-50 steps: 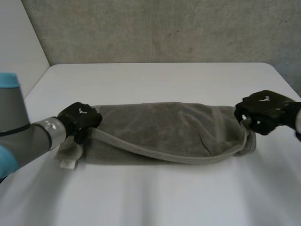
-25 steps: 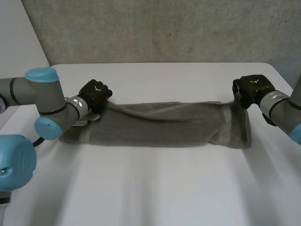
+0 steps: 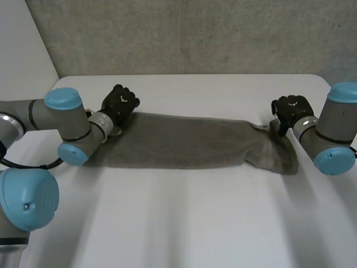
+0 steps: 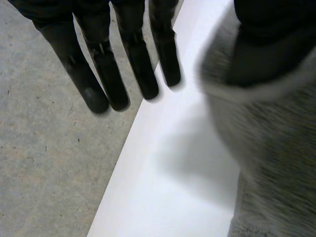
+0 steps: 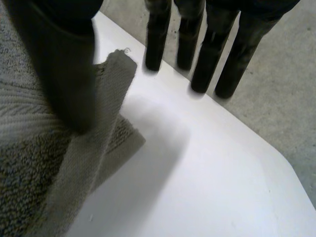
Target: Fold the towel.
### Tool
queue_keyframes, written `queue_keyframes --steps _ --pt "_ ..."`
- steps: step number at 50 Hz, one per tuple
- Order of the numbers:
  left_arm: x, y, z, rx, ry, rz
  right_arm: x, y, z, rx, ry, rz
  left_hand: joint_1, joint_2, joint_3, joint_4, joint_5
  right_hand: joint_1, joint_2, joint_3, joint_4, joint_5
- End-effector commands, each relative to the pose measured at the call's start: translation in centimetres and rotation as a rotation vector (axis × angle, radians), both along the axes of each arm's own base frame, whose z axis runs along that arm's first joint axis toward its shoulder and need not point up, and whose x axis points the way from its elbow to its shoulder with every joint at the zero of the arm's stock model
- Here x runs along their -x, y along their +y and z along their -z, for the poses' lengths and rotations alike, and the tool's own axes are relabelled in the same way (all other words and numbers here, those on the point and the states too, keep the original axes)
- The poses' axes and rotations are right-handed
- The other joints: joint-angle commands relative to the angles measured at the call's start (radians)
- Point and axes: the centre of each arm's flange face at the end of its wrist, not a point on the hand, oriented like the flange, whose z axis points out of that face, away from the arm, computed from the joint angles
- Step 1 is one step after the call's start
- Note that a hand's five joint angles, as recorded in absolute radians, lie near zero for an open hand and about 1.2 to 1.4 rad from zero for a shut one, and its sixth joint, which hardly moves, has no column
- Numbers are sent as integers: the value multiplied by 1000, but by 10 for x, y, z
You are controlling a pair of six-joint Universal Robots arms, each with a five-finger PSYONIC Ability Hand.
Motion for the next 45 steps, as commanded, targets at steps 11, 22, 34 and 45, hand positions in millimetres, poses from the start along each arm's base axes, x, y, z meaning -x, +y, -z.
queue_keyframes --steps 11,22,34,45 --pt "-6 2 -64 73 44 -97 -10 21 -120 249 -56 -46 -572 -634 -638 -595 -781 -308 -293 -337 -333 -310" --pt "-33 23 -95 -45 153 -134 -20 73 -136 224 -39 -109 -572 -634 -638 -595 -781 -302 -287 -331 -327 -304" --pt "-67 1 -59 -73 145 -214 -8 99 -87 79 77 -116 -572 -634 -638 -595 -781 -218 -202 -246 -242 -220" --pt "-76 44 -40 -230 113 -223 16 99 -44 -66 69 -50 -537 -598 -602 -560 -746 -83 -67 -111 -107 -84"
